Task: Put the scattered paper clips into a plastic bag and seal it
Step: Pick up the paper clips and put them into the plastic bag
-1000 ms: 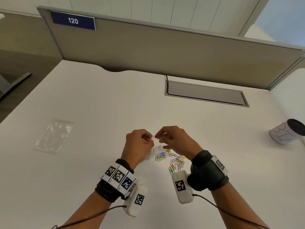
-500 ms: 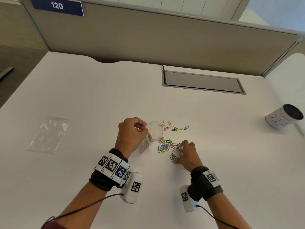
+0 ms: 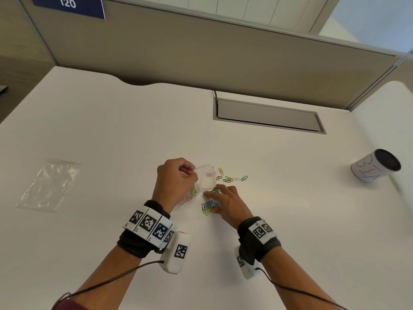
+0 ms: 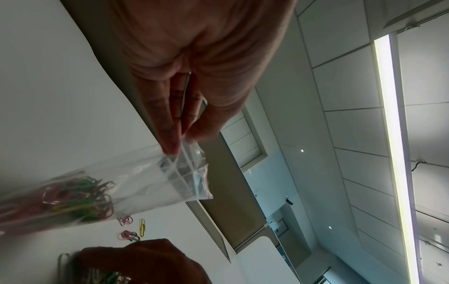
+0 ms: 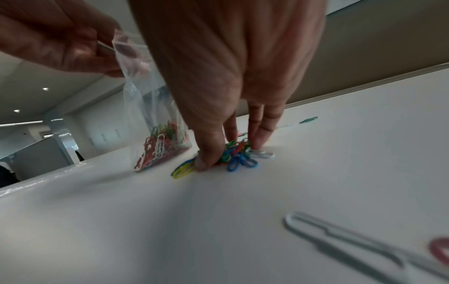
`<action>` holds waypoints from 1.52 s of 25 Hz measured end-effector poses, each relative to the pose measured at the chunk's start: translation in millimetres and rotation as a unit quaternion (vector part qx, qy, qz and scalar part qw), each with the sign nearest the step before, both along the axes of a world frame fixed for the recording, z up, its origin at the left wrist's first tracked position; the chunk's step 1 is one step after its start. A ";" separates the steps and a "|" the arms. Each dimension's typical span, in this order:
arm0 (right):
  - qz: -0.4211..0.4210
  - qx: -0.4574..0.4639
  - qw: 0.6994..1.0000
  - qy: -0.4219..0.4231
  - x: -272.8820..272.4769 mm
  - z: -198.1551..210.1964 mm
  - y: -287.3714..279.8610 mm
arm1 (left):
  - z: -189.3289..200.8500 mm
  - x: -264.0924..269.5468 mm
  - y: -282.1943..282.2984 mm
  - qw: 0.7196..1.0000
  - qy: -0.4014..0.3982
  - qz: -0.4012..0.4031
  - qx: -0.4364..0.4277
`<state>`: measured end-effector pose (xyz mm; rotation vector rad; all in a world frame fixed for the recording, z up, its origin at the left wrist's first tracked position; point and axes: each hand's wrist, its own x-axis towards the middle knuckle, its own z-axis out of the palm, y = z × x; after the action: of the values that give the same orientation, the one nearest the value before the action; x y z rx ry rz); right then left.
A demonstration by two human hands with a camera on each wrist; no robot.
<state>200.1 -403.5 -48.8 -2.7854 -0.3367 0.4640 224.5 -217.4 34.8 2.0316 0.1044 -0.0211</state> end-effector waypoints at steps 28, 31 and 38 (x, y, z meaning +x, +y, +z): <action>-0.223 0.354 0.908 -0.006 11.3 86.5 21.2 | 0.2 -8.6 -15.8 1.000 0.004 -0.021 0.014; -0.219 0.318 0.922 -0.009 13.9 83.9 27.6 | 1.2 -7.3 -11.7 1.000 -0.001 -0.019 0.015; -0.238 0.420 0.874 -0.046 8.9 97.9 18.8 | 0.6 -3.0 -3.6 1.000 0.009 -0.003 -0.006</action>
<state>209.0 -384.7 49.1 -1.9249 0.1254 0.0279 221.5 -221.0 35.4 2.0206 0.1098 -0.0434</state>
